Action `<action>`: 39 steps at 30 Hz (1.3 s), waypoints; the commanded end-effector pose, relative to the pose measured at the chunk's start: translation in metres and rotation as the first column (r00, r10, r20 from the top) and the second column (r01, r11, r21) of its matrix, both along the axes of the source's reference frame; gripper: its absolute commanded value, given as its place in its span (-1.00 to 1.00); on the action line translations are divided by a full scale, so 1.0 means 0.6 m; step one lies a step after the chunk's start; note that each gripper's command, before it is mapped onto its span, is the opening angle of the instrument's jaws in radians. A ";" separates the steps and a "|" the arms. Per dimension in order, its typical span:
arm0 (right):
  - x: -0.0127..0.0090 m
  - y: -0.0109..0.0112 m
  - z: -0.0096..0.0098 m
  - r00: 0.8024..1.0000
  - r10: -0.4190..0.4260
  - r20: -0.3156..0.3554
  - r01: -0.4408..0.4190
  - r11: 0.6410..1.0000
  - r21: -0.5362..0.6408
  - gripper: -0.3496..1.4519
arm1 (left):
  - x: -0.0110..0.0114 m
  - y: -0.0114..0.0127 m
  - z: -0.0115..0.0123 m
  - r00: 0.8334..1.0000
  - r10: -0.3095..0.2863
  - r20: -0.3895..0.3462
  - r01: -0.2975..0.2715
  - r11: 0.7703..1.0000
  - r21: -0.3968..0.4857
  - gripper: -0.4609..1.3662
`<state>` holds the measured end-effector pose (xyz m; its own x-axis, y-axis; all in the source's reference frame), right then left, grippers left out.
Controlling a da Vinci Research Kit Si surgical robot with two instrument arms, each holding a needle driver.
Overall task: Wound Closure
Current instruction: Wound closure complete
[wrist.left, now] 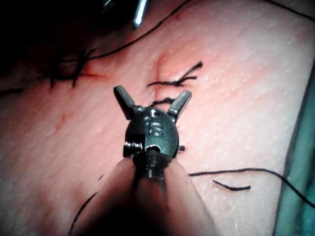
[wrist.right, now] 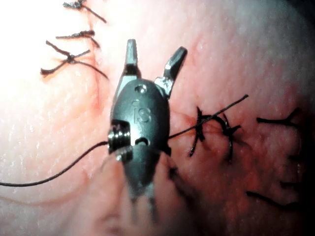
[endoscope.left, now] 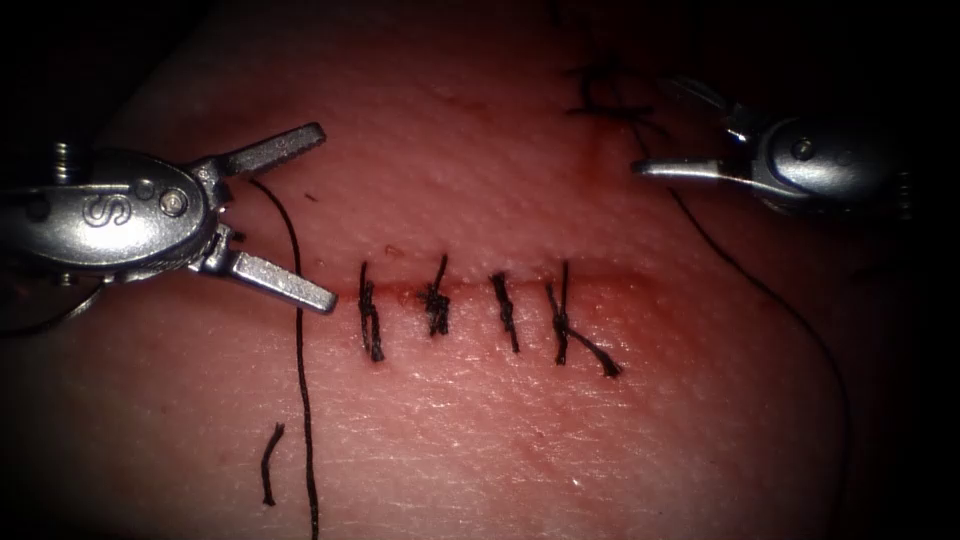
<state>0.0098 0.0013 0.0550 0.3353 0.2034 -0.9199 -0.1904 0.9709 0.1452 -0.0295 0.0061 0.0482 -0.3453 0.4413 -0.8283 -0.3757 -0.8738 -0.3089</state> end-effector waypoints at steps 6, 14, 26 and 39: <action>0.0015 -0.0024 -0.0001 0.995 -0.105 0.004 0.105 0.994 -0.016 0.75 | -0.0001 -0.0009 0.0003 1.000 -0.009 -0.028 0.008 0.999 -0.035 0.36; 0.0020 -0.0060 -0.0002 0.989 -0.150 -0.022 0.149 0.988 -0.028 0.73 | -0.0012 -0.0028 0.0014 0.999 -0.017 -0.046 0.014 0.998 -0.061 -0.03; 0.0018 -0.0067 0.0003 0.988 -0.154 -0.021 0.154 0.988 -0.032 0.73 | -0.0042 -0.0040 0.0012 0.997 -0.003 -0.071 -0.005 0.993 -0.118 -0.20; 0.0018 -0.0071 0.0003 0.987 -0.160 -0.019 0.159 0.987 -0.031 0.74 | -0.0046 -0.0033 0.0013 0.997 -0.005 -0.071 -0.003 0.993 -0.116 -0.12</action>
<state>0.0109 -0.0030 0.0552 0.3416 0.1215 -0.9319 -0.0363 0.9926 0.1161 -0.0324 0.0042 0.0490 -0.4045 0.3439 -0.8474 -0.3918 -0.9025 -0.1792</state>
